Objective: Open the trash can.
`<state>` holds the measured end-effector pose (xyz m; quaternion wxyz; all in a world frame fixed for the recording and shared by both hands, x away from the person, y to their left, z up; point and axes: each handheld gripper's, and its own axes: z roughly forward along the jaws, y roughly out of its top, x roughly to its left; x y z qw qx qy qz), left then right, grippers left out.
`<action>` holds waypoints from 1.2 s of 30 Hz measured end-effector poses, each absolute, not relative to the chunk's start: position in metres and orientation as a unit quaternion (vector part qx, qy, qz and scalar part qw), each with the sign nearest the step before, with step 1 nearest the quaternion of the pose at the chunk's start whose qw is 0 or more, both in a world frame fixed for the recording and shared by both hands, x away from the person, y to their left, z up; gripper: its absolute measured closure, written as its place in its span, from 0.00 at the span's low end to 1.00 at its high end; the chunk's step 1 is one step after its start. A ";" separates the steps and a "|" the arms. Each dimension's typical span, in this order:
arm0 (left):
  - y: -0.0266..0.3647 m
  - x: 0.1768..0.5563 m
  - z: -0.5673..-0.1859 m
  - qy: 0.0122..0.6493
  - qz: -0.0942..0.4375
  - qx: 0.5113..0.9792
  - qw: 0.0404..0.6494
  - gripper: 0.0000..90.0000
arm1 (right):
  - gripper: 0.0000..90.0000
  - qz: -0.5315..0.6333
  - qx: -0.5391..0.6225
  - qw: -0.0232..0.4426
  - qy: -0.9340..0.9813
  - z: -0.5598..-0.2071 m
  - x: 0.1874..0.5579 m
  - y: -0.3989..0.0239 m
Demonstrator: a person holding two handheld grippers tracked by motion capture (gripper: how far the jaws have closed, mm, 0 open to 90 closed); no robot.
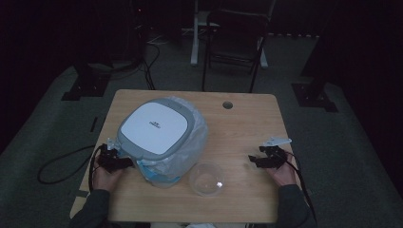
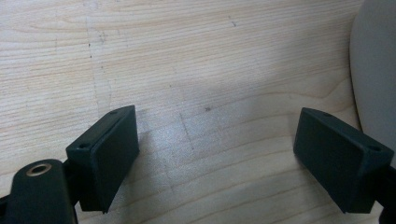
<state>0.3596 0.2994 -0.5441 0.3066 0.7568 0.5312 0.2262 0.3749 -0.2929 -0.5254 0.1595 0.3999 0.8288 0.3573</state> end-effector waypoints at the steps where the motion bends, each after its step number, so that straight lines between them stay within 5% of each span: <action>1: 0.299 0.360 -0.544 0.531 0.226 0.757 0.307 0.17 | 0.33 0.360 0.399 0.161 0.828 -0.522 0.374 -0.291; 36: 0.299 0.359 -0.544 0.534 0.228 0.755 0.306 0.18 | 0.34 0.368 0.400 0.189 0.817 -0.475 0.378 -0.277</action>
